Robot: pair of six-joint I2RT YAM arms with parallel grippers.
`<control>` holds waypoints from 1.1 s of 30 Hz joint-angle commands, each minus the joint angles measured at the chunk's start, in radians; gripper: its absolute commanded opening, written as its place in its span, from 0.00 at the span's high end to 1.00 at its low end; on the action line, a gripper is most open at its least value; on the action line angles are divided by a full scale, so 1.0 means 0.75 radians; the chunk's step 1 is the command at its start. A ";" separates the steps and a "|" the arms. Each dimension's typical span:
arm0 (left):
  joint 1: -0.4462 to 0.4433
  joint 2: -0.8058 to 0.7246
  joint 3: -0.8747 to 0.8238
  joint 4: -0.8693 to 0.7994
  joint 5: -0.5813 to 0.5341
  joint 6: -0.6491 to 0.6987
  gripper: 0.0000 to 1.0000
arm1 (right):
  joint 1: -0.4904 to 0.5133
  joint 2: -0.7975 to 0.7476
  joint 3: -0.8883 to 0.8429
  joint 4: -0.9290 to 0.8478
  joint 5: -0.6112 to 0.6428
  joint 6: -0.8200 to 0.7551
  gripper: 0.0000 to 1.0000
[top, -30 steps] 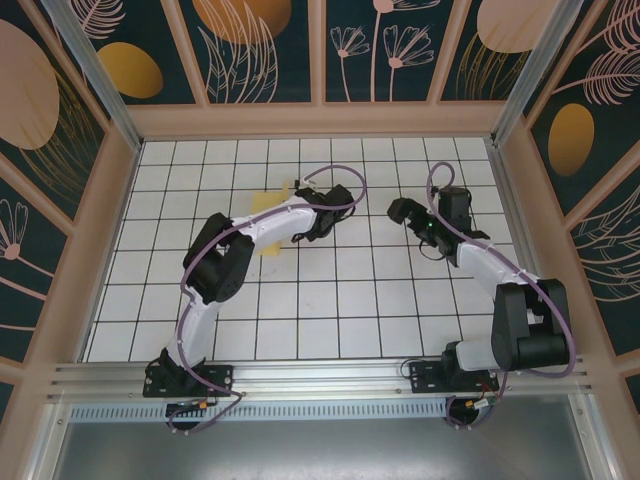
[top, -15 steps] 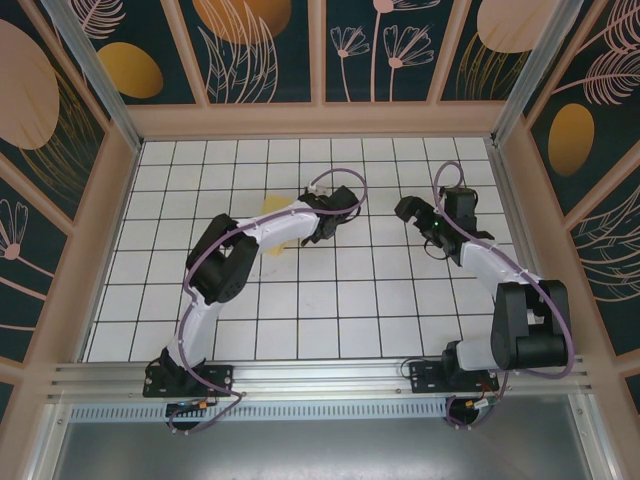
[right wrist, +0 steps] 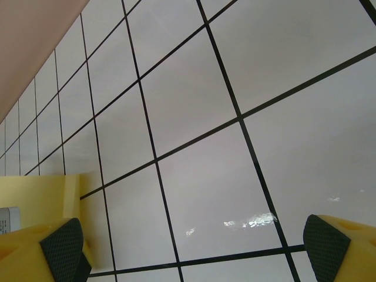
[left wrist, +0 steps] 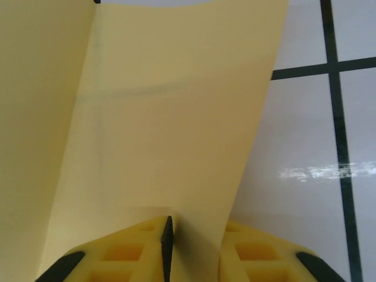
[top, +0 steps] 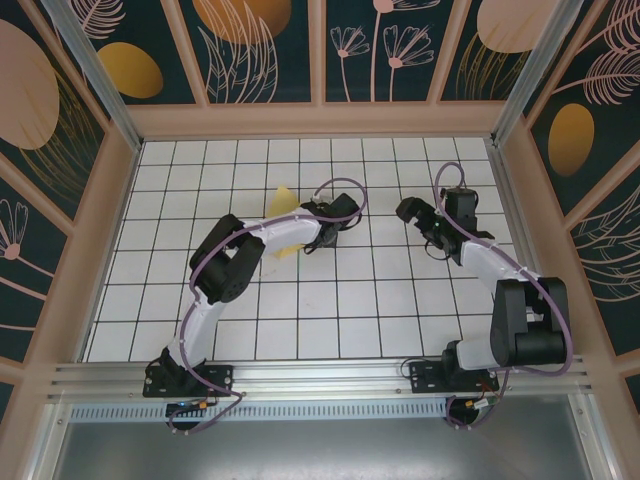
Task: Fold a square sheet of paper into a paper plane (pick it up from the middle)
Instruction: Turn over the paper at the center of the table.
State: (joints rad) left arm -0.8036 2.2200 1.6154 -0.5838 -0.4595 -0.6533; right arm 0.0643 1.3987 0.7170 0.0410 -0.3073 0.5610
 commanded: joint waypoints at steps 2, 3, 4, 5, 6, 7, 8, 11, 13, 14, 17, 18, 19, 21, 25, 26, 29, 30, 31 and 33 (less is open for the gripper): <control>-0.004 0.007 -0.028 0.064 0.094 -0.023 0.70 | -0.014 0.022 -0.009 -0.024 -0.011 0.021 0.01; -0.004 0.003 -0.027 0.066 0.103 -0.024 0.70 | -0.015 0.024 -0.010 -0.024 -0.010 0.021 0.01; -0.004 -0.004 -0.026 0.074 0.123 -0.025 0.69 | -0.014 0.026 -0.008 -0.024 -0.012 0.021 0.01; -0.003 -0.019 -0.027 0.087 0.148 -0.023 0.68 | -0.016 0.029 -0.007 -0.024 -0.013 0.021 0.01; -0.003 -0.033 -0.027 0.098 0.172 -0.023 0.66 | -0.014 0.029 -0.007 -0.024 -0.012 0.020 0.01; -0.003 -0.058 -0.029 0.113 0.210 -0.023 0.65 | -0.014 0.029 -0.008 -0.023 -0.012 0.021 0.01; -0.003 -0.092 -0.039 0.146 0.254 -0.024 0.63 | -0.016 0.029 -0.006 -0.026 -0.012 0.020 0.01; -0.004 -0.223 -0.107 0.286 0.413 -0.028 0.55 | -0.015 0.029 -0.004 -0.029 -0.008 0.013 0.01; -0.002 -0.311 -0.158 0.378 0.495 -0.031 0.49 | -0.015 0.030 -0.001 -0.029 -0.015 0.009 0.01; -0.002 -0.355 -0.183 0.418 0.525 -0.033 0.47 | -0.015 0.032 0.001 -0.026 -0.026 0.005 0.01; 0.016 -0.485 -0.275 0.522 0.556 -0.049 0.38 | -0.012 0.042 0.004 -0.011 -0.086 -0.011 0.01; 0.025 -0.520 -0.305 0.547 0.553 -0.057 0.35 | -0.005 0.049 0.008 -0.003 -0.108 -0.017 0.02; 0.044 -0.564 -0.344 0.572 0.548 -0.066 0.33 | 0.005 0.058 0.016 0.001 -0.129 -0.024 0.03; 0.084 -0.643 -0.426 0.610 0.520 -0.093 0.27 | 0.051 0.084 0.043 0.004 -0.159 -0.041 0.04; 0.199 -0.816 -0.651 0.682 0.451 -0.154 0.13 | 0.234 0.176 0.148 -0.015 -0.138 -0.049 0.09; 0.230 -0.856 -0.715 0.699 0.435 -0.165 0.10 | 0.297 0.207 0.185 -0.026 -0.127 -0.043 0.11; 0.306 -0.963 -0.879 0.730 0.379 -0.190 0.02 | 0.468 0.319 0.300 -0.047 -0.098 -0.019 0.23; 0.332 -0.992 -0.931 0.741 0.374 -0.197 0.02 | 0.511 0.356 0.336 -0.049 -0.093 -0.008 0.27; 0.364 -1.023 -0.983 0.758 0.382 -0.210 0.01 | 0.564 0.404 0.388 -0.056 -0.092 -0.001 0.32; 0.428 -1.072 -1.072 0.783 0.414 -0.231 0.01 | 0.635 0.498 0.499 -0.097 -0.068 -0.002 0.42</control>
State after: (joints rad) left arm -0.5198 1.4708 0.8696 -0.0521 -0.1425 -0.7887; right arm 0.4862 1.7054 1.0050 0.0101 -0.3836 0.5537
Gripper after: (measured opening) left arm 0.985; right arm 0.602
